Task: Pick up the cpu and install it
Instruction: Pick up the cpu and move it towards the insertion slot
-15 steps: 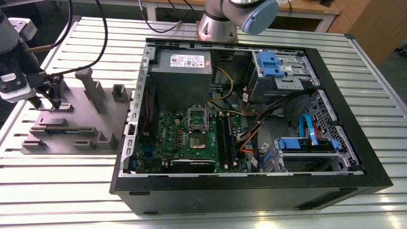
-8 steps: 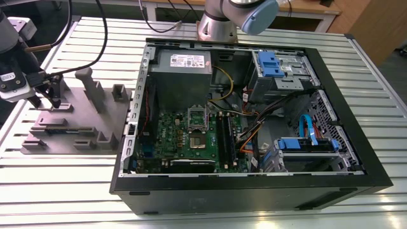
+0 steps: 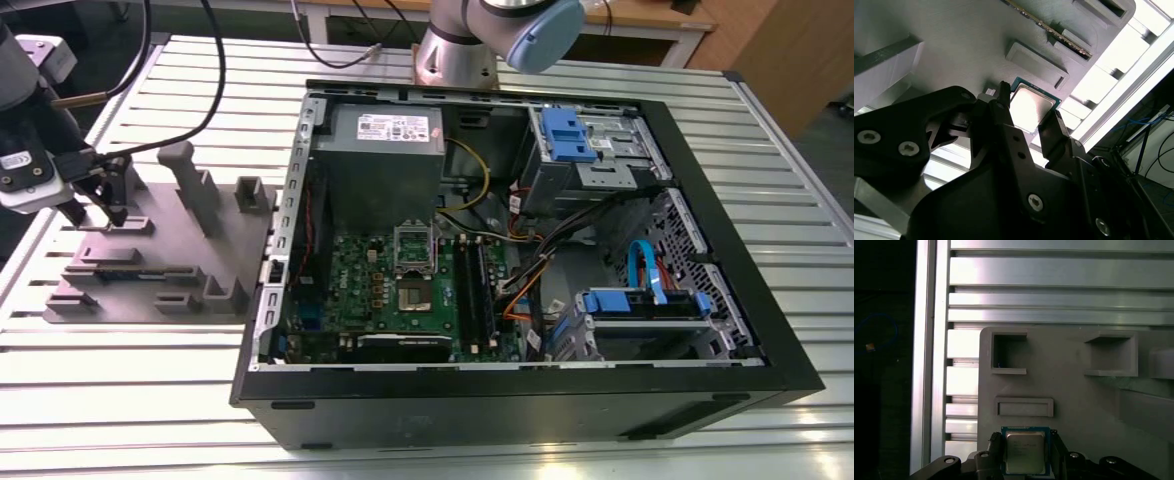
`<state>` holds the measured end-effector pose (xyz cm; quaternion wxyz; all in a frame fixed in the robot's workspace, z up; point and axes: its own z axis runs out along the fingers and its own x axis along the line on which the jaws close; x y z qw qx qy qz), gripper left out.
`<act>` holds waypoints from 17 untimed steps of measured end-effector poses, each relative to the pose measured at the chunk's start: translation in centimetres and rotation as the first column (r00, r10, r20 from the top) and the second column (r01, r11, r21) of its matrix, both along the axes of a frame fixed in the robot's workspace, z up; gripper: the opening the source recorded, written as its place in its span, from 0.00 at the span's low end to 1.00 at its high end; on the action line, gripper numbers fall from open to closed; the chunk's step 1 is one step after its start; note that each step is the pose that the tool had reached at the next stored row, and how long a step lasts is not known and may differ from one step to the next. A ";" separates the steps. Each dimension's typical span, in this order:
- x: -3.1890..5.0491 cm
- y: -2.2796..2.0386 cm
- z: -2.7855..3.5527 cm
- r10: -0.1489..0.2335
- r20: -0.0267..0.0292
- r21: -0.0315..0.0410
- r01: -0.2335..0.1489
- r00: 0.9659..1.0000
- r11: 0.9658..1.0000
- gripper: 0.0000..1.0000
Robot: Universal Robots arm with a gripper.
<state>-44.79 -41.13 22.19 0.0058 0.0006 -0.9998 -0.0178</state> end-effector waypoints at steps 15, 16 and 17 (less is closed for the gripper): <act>0.00 0.00 0.28 0.000 0.000 0.000 0.000 1.000 1.000 0.47; 0.00 0.00 0.30 0.000 0.000 0.000 0.000 1.000 1.000 0.47; 0.00 0.00 0.32 0.000 0.000 0.000 0.000 1.000 1.000 0.47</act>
